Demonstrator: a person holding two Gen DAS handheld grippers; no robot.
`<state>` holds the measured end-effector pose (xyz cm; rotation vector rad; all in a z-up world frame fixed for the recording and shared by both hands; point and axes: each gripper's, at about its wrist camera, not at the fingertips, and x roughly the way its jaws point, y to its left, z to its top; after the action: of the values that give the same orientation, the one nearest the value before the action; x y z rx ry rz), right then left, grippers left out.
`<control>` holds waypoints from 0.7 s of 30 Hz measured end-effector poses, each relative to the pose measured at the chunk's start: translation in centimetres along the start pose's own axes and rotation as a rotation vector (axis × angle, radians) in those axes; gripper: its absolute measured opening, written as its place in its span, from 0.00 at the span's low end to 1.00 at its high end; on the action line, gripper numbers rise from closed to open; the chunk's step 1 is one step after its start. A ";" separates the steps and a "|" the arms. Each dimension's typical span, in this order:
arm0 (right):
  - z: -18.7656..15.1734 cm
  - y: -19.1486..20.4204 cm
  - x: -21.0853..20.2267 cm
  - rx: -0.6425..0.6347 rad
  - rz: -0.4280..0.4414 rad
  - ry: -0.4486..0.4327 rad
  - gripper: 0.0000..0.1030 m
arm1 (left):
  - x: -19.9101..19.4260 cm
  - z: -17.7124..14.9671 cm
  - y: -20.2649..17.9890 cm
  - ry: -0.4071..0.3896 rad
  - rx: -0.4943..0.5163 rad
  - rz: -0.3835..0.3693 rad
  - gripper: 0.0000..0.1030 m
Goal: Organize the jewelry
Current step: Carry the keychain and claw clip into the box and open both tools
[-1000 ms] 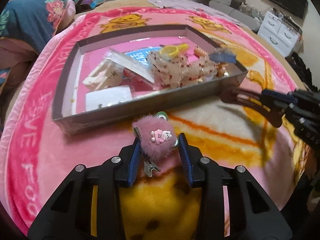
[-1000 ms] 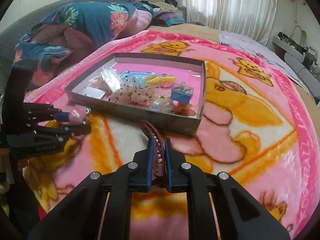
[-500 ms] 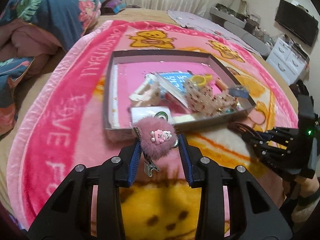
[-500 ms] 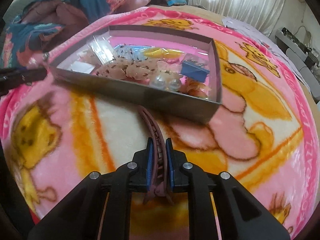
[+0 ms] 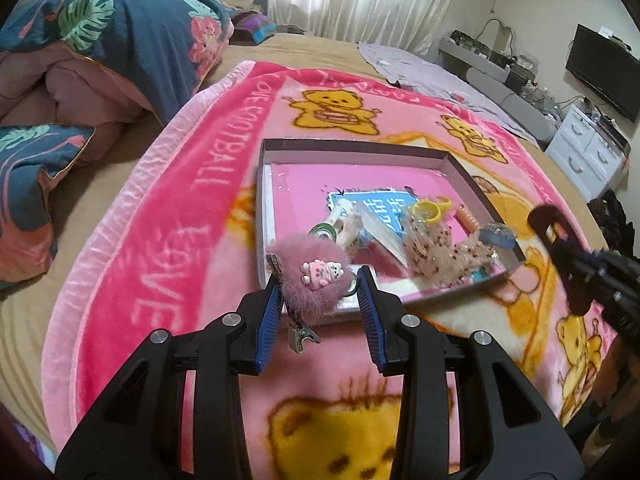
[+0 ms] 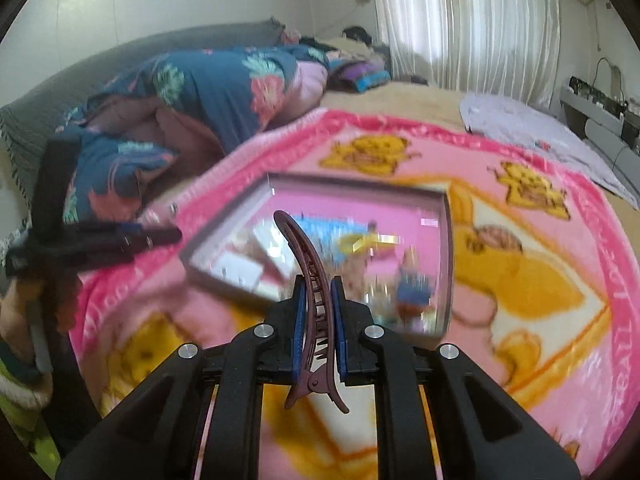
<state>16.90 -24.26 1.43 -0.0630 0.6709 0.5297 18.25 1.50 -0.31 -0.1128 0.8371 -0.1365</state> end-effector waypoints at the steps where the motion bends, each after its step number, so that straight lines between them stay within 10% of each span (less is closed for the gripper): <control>1: 0.6 -0.1 0.1 -0.001 -0.003 -0.007 0.12 | 0.1 0.2 -0.1 0.001 0.004 -0.001 0.28; 21: 3.0 -3.5 7.3 0.071 -0.005 0.067 0.11 | 6.0 0.7 -3.0 0.072 0.081 -0.027 0.28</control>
<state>25.12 -23.33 -1.06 -0.0161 0.7545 0.4998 22.51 -2.38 -3.78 -0.0429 0.9007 -0.2007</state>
